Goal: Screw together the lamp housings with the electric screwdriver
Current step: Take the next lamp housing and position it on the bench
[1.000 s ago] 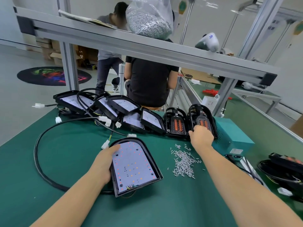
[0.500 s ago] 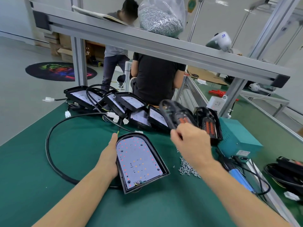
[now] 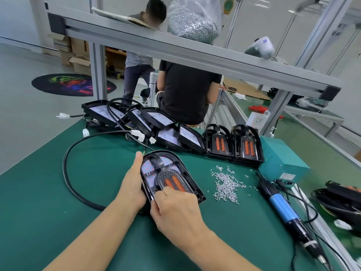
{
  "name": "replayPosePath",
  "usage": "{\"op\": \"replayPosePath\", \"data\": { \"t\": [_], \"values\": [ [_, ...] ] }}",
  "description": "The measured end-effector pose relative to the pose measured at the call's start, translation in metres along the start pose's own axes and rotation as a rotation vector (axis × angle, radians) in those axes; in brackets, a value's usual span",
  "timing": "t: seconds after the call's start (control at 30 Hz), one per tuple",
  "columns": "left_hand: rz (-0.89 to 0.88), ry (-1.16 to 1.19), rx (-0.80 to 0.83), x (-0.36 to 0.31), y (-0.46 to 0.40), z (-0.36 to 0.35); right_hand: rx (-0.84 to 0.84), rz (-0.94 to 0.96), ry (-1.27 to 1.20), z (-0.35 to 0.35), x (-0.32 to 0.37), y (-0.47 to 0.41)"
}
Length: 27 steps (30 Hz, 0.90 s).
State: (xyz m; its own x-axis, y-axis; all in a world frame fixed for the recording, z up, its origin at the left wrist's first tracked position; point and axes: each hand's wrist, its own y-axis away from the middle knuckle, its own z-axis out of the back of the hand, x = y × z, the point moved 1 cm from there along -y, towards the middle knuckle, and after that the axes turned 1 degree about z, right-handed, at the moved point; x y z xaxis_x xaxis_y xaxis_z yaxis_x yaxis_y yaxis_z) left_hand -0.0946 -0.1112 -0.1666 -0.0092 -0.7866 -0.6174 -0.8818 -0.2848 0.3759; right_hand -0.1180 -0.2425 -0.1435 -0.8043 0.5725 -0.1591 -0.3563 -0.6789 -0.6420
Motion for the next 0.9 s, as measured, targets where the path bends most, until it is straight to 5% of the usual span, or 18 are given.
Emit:
{"op": "replayPosePath", "data": {
  "t": [0.5,0.77,0.9],
  "values": [
    [-0.214,-0.131,-0.140,0.001,-0.005,0.008,0.027,-0.026,-0.241,0.004,-0.015,0.023],
    [-0.490,-1.073,-0.432,-0.005,-0.007,0.023,0.119,-0.411,-0.366,0.019,-0.086,0.064],
    [-0.480,-1.244,-0.447,-0.003,-0.005,0.030,0.234,-0.651,-0.246,0.025,-0.141,0.088]
  ]
}}
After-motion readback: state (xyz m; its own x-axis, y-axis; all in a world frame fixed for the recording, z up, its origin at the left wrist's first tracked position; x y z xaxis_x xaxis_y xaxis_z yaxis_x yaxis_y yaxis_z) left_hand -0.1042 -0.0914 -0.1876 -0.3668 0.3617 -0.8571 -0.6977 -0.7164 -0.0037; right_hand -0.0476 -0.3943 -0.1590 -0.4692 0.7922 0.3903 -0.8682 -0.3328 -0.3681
